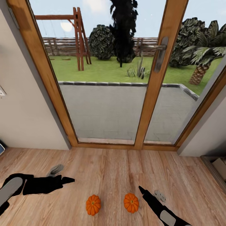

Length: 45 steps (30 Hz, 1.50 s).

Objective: Place each of the two pumpkins and all three candles from the living room inside a cabinet in the living room (use any cabinet), then make sure every cabinet is closed, and position the cauldron so it is next to a table in the living room.

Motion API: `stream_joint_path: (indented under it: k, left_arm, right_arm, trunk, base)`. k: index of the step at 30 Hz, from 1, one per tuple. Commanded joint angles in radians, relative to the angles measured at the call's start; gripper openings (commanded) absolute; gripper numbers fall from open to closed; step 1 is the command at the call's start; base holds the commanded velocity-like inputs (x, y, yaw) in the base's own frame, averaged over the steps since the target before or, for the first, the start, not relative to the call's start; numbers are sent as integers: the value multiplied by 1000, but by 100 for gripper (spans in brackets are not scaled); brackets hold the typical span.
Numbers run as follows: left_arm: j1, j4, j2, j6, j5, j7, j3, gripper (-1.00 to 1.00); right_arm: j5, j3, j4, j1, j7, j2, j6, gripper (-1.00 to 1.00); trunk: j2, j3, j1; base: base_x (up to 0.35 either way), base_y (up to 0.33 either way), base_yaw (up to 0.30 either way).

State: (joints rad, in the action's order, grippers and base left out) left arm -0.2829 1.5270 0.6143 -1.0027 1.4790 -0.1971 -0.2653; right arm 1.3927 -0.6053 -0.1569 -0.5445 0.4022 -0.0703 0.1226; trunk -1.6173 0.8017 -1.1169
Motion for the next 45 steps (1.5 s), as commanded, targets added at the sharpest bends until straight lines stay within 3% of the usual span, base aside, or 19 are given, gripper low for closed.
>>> stream_joint_path:
  k: [1, 3, 4, 5, 10, 17, 37, 45]
  left_arm:
    - [-1, 1, 29, -1, 42, -10, 15, 100]
    - [-1, 1, 68, -1, 83, -10, 37, 100]
    - [-1, 1, 74, -1, 93, -10, 40, 100]
    - [-1, 1, 106, -1, 135, -10, 49, 100]
    - [0, 2, 184, -1, 238, -10, 53, 100]
    - [1, -1, 232, -1, 272, -10, 55, 100]
    - [1, 0, 241, -1, 273, -10, 54, 100]
    - [1, -1, 240, -1, 273, -10, 54, 100]
  right_arm:
    - [9, -8, 0, -1, 2, 0, 3, 100]
    - [10, -8, 1, -1, 0, 0, 1, 100]
    - [10, -8, 1, -1, 0, 0, 1, 100]
    - [10, -8, 0, -1, 0, 0, -4, 100]
    - [13, -7, 0, -1, 0, -1, -37, 100]
    - [21, -1, 10, -2, -6, -2, -44, 100]
    - [28, 2, 16, -1, -16, -2, -33, 100]
    - [63, 2, 17, -1, -29, -2, -30, 100]
  trunk:
    - [-8, 4, -4]
    - [-22, 10, -12]
    - [-29, 13, -15]
    - [-36, 17, -19]
    - [-71, 32, -38]
    - [-120, 54, -65]
    - [-260, 117, -142]
    - [-316, 142, -173]
  base:
    - [0, 0, 0]
    - [0, 0, 0]
    - [0, 0, 0]
    - [0, 0, 0]
    - [0, 0, 0]
    - [0, 0, 0]
    - [0, 0, 0]
    - [0, 0, 0]
